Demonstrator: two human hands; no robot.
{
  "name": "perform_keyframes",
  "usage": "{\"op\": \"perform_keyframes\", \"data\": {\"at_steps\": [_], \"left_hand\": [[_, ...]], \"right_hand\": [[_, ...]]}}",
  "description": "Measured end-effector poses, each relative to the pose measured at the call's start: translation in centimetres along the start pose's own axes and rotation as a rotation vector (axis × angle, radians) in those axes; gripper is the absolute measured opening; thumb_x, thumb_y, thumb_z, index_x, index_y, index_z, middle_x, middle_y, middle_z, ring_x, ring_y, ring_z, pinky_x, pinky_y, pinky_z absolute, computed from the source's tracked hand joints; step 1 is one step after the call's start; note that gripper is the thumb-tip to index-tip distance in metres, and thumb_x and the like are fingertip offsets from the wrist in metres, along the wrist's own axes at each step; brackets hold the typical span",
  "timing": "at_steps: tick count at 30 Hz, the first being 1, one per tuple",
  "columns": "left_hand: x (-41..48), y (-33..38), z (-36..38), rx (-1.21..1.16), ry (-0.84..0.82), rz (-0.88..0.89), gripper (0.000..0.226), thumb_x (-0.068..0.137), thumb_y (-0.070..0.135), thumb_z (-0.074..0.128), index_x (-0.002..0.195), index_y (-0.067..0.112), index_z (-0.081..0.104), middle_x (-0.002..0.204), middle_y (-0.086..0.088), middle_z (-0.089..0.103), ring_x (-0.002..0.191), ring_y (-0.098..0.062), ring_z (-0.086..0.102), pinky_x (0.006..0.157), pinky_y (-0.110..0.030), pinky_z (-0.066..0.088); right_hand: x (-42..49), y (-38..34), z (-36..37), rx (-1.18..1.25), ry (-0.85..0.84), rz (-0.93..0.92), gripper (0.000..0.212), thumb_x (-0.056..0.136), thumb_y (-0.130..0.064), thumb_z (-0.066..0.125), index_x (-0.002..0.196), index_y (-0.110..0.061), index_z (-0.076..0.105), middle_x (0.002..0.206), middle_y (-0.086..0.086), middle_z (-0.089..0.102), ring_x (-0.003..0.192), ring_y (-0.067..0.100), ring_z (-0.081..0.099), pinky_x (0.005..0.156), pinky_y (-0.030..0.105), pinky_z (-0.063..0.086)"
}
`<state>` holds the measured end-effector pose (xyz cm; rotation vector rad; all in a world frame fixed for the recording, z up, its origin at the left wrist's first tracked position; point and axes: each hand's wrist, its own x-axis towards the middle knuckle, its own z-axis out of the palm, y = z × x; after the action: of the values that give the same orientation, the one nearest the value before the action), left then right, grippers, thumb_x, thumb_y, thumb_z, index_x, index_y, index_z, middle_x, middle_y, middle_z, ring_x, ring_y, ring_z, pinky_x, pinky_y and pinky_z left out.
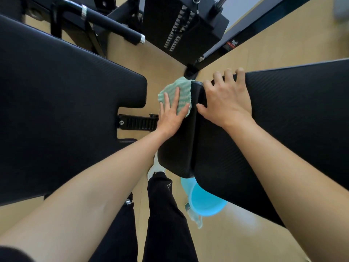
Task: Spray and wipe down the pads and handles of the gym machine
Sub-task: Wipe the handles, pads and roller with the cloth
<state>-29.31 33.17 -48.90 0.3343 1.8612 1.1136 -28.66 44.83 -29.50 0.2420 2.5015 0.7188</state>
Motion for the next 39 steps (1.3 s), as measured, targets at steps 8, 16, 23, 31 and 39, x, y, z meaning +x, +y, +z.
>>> {"op": "perform_keyframes", "data": {"at_steps": [8, 16, 23, 31, 39], "left_hand": [[-13.2, -7.9, 5.5, -0.065, -0.059, -0.014, 0.087, 0.082, 0.092, 0.028, 0.154, 0.06, -0.01, 0.167, 0.011, -0.03, 0.155, -0.026, -0.026, 0.125, -0.062, -0.001], [-8.3, -3.1, 4.4, -0.045, 0.057, -0.063, 0.082, 0.086, 0.082, 0.028, 0.157, 0.052, 0.001, 0.172, -0.001, -0.008, 0.157, -0.033, -0.014, 0.125, -0.061, 0.006], [-5.6, -0.2, 3.2, -0.031, 0.087, -0.021, 0.081, 0.089, 0.077, 0.029, 0.161, 0.043, 0.009, 0.172, 0.0, -0.012, 0.157, -0.036, -0.013, 0.125, -0.061, 0.003], [-15.4, -3.1, 5.7, -0.119, 0.028, -0.032, 0.049, 0.096, 0.062, 0.047, 0.135, 0.034, 0.047, 0.148, 0.006, 0.04, 0.15, -0.028, 0.027, 0.118, -0.047, 0.034], [-20.6, -0.7, 2.8, 0.078, 0.095, -0.022, 0.005, 0.091, 0.011, 0.07, 0.094, 0.01, 0.074, 0.085, 0.009, 0.054, 0.075, -0.009, 0.049, 0.068, -0.023, 0.036]], "right_hand": [[-0.2, 0.0, -0.1, -0.022, 0.007, -0.004, 0.062, 0.089, -0.065, 0.054, 0.123, -0.014, 0.063, 0.131, 0.018, 0.059, 0.127, 0.042, 0.05, 0.114, 0.059, 0.028], [-0.4, 0.0, 0.0, -0.024, 0.029, -0.001, 0.062, 0.09, -0.065, 0.054, 0.124, -0.015, 0.063, 0.132, 0.017, 0.059, 0.127, 0.042, 0.049, 0.113, 0.058, 0.03], [-0.4, 0.1, 0.6, -0.004, 0.04, -0.004, 0.06, 0.091, -0.062, 0.056, 0.125, -0.013, 0.062, 0.132, 0.018, 0.059, 0.127, 0.043, 0.048, 0.115, 0.058, 0.029], [-1.0, 0.0, 0.6, 0.006, 0.015, -0.012, 0.055, 0.093, -0.057, 0.054, 0.128, -0.015, 0.062, 0.141, 0.018, 0.052, 0.139, 0.045, 0.039, 0.121, 0.06, 0.02], [-8.5, -3.5, 0.6, 0.464, -0.034, -0.026, 0.042, 0.094, -0.029, 0.065, 0.136, -0.024, 0.062, 0.156, 0.007, 0.048, 0.154, 0.033, 0.025, 0.128, 0.054, 0.004]]}}
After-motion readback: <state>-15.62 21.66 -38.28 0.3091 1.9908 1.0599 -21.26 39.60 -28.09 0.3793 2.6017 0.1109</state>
